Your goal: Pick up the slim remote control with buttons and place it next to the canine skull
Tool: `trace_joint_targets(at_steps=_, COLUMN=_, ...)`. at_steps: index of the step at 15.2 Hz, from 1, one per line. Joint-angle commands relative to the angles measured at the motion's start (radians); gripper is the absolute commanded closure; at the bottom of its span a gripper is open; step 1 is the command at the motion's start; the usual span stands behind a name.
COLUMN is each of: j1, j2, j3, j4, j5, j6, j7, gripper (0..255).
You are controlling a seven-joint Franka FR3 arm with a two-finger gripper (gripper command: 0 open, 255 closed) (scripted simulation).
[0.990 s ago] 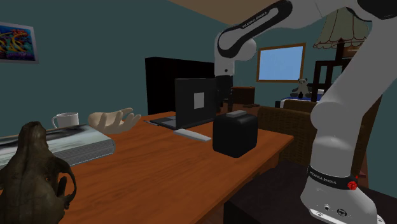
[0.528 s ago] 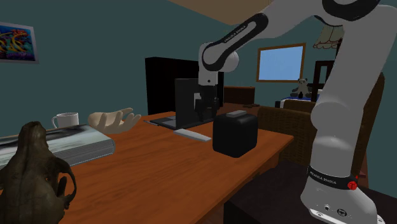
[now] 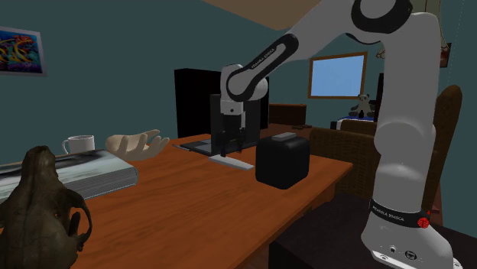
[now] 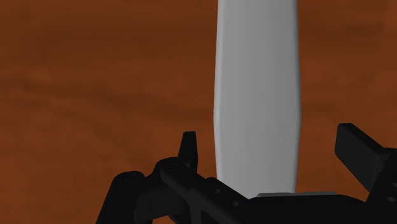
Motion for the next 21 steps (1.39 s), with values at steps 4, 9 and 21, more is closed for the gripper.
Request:
trace_joint_targets(at_steps=4, j1=0.003, j2=0.044, j3=-0.002, j4=-0.022, j5=-0.020, j6=0.065, j7=0.014, gripper=0)
trace_joint_targets(at_steps=9, j1=0.004, j2=0.058, j3=-0.003, j4=-0.028, j5=-0.026, j6=0.085, j7=0.019, gripper=0)
trace_joint_targets(at_steps=21, j1=0.004, j2=0.058, j3=-0.003, j4=-0.029, j5=-0.026, j6=0.085, j7=0.019, gripper=255)
